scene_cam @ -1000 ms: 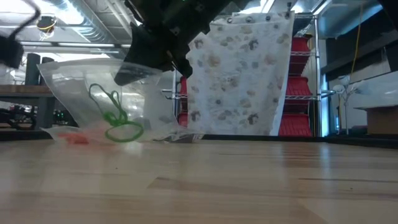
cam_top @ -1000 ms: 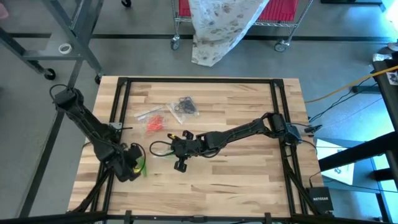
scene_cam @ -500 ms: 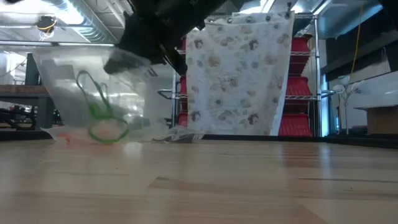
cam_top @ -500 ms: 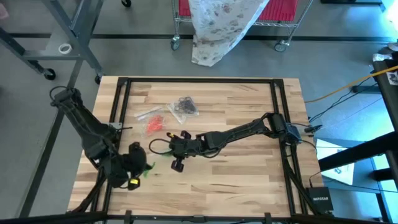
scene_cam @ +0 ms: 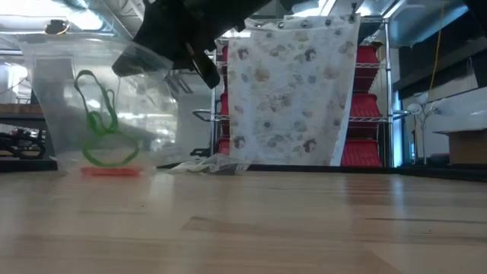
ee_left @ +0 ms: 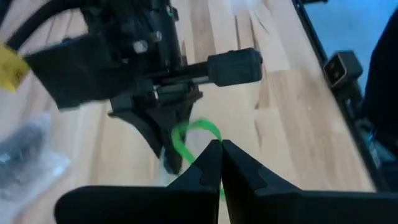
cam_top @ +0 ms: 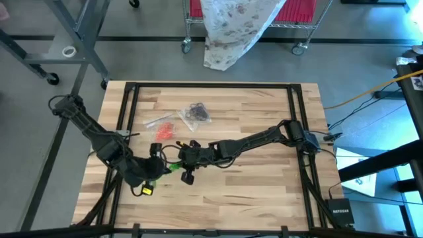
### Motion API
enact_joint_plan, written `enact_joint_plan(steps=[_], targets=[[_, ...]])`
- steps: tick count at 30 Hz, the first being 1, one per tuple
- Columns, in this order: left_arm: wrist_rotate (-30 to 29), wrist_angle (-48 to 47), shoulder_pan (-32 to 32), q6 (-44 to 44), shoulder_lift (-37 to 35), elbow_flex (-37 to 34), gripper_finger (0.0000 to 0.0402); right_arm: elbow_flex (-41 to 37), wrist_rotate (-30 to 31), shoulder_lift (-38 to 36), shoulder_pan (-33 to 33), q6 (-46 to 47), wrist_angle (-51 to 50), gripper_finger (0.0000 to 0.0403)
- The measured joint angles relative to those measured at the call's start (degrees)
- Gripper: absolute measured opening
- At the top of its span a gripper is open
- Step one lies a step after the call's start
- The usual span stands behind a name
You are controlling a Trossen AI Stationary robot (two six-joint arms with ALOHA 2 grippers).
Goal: Sort rubber bands
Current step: Put the green rubber band into the transparent zip bag
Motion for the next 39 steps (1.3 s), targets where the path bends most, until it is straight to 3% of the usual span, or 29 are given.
enact_joint_plan(steps=[9,20,34,39], targets=[[1.5,-5.6,2.8,14.2,0.1,0.0,0.0001,0.0,0.1,0.0,0.4,0.0,0.0,0.0],[7.7,-2.0,5.0,18.1,0.2,-2.3,0.0001,0.0,0.1,0.0,0.4,-0.1,0.0,0.0],[6.8,-1.7,5.4,24.7,0.2,-3.9,0.0004,0.0,0.1,0.0,0.4,-0.1,0.0,0.0],[6.7,-1.7,6.9,26.0,0.2,-3.9,0.0033,0.0,0.0,0.0,0.4,-0.1,0.0,0.0]])
